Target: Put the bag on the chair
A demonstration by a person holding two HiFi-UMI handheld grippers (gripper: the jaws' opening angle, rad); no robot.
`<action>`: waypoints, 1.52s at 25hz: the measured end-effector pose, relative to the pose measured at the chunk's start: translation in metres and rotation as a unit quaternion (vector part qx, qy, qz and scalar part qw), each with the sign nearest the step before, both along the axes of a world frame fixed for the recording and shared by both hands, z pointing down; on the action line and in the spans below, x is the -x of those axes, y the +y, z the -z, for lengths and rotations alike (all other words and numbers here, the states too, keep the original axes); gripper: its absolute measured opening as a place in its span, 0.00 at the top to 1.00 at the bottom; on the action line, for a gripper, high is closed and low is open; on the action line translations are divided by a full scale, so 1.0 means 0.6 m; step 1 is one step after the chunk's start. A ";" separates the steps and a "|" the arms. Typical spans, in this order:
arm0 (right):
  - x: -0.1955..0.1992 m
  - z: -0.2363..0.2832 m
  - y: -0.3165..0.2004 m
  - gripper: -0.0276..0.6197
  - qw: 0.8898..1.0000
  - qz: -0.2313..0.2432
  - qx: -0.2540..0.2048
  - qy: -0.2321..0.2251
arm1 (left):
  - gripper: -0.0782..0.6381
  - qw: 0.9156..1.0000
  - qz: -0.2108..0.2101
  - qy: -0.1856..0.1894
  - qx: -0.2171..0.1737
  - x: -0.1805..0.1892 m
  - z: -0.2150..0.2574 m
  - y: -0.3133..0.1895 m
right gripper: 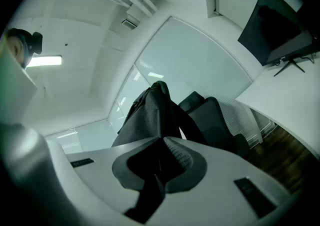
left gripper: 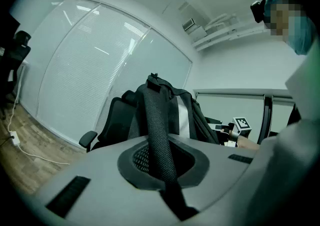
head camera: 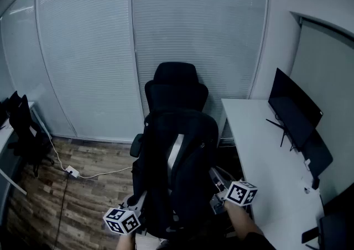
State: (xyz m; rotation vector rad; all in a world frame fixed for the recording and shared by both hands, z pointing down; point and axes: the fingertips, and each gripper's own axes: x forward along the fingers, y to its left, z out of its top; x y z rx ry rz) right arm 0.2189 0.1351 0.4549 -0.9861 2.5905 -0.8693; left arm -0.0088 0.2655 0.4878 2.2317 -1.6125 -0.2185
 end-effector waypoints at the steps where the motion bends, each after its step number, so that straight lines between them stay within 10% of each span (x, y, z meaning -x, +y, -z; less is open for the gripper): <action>1: -0.003 0.002 0.003 0.87 1.000 0.000 0.000 0.000 | 0.86 1.000 0.000 0.001 0.000 -0.004 0.001 0.004; 15: 0.015 -0.022 -0.062 0.87 1.000 -0.027 0.015 -0.006 | 0.86 1.000 -0.019 -0.004 0.012 0.020 -0.026 -0.081; 38: 0.238 -0.036 -0.297 0.87 0.992 -0.120 0.027 -0.023 | 0.86 0.995 -0.101 -0.002 0.021 0.269 -0.037 -0.384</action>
